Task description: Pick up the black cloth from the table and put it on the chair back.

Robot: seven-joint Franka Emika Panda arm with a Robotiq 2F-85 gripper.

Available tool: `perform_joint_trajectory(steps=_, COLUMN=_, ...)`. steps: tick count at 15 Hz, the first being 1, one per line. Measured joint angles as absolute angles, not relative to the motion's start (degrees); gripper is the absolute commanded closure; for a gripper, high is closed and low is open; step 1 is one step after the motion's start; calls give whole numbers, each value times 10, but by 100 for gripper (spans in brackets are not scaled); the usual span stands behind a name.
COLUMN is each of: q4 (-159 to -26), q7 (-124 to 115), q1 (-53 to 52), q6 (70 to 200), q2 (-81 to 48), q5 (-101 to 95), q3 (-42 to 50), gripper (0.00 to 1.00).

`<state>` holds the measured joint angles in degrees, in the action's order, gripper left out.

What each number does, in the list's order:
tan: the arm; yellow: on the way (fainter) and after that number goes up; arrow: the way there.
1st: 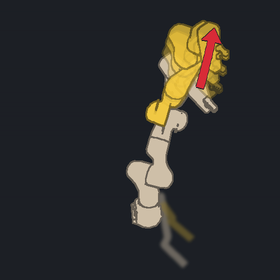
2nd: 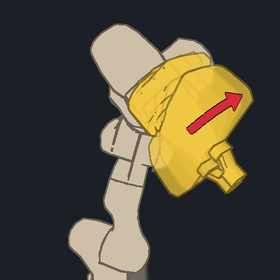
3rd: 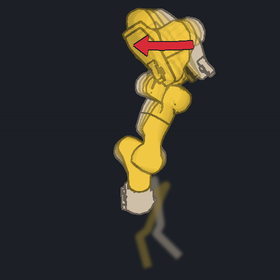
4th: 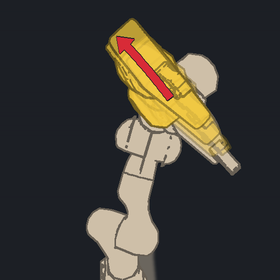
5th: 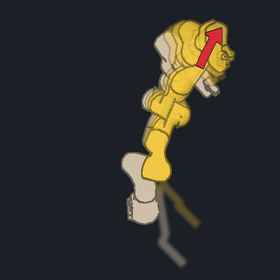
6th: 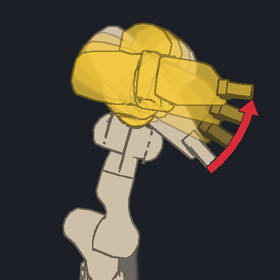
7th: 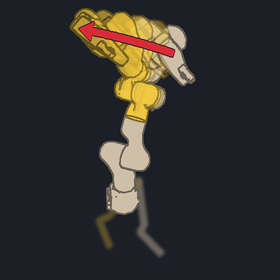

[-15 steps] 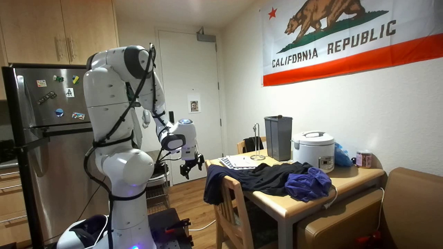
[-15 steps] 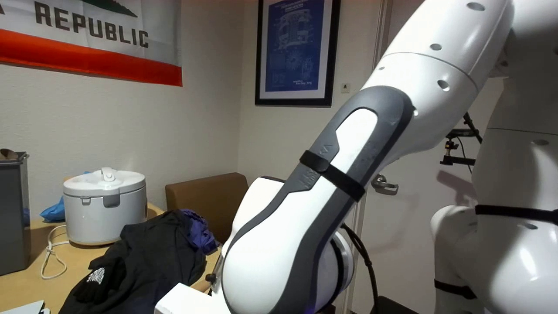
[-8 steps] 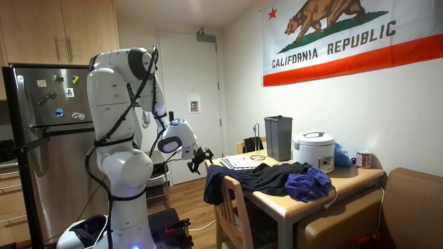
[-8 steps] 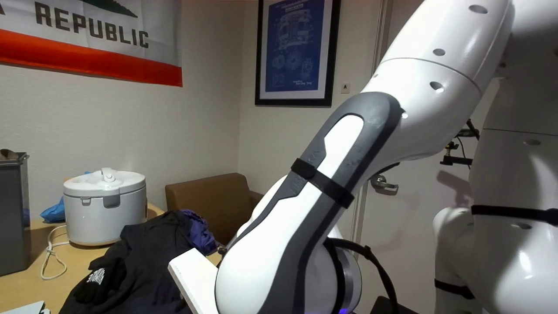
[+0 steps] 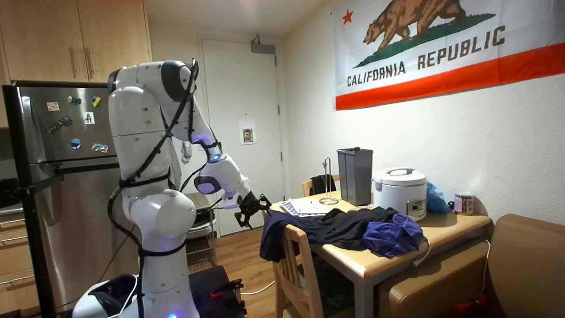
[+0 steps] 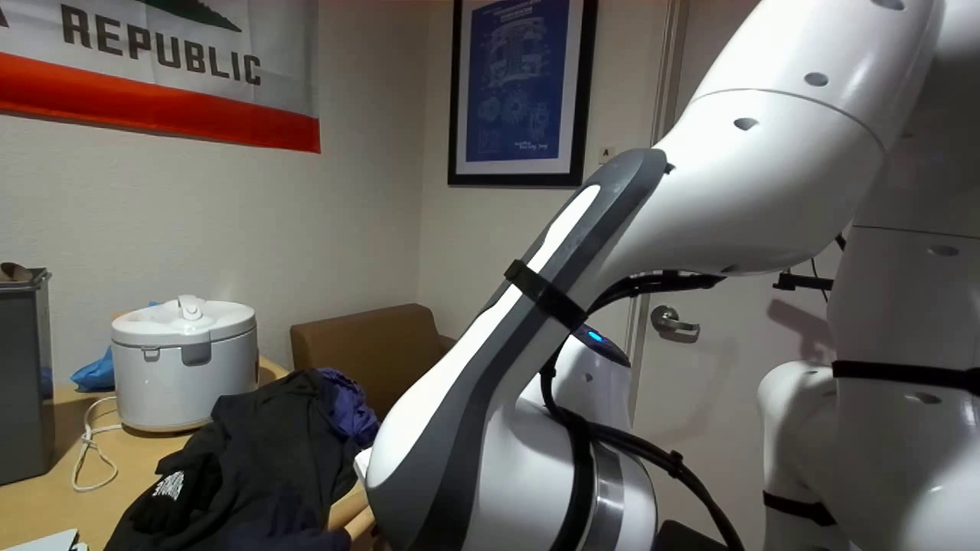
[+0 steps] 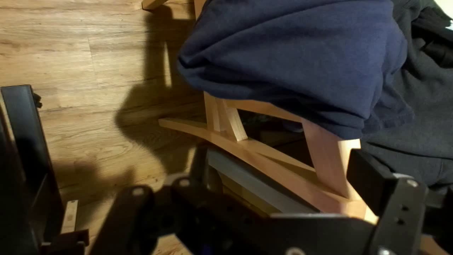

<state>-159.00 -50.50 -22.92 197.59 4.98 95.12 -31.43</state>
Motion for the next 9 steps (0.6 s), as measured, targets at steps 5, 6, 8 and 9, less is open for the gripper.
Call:
perform_joint_trajectory(steps=5, q4=-1589, q7=-438, q1=-244, q6=1966, q2=56, q5=1006, q3=-315, gripper=0)
perform_joint_trajectory(steps=6, q4=-1589, q7=-438, q1=-246, q6=1966, q2=56, q5=1006, q3=-315, gripper=0)
perform_joint_trajectory(steps=8, q4=-1589, q7=-438, q1=-246, q6=1966, q2=54, q5=1004, q3=-315, gripper=0)
perform_joint_trajectory(steps=9, q4=-1589, q7=-438, q1=-245, q6=1965, q2=54, q5=1001, q3=-315, gripper=0)
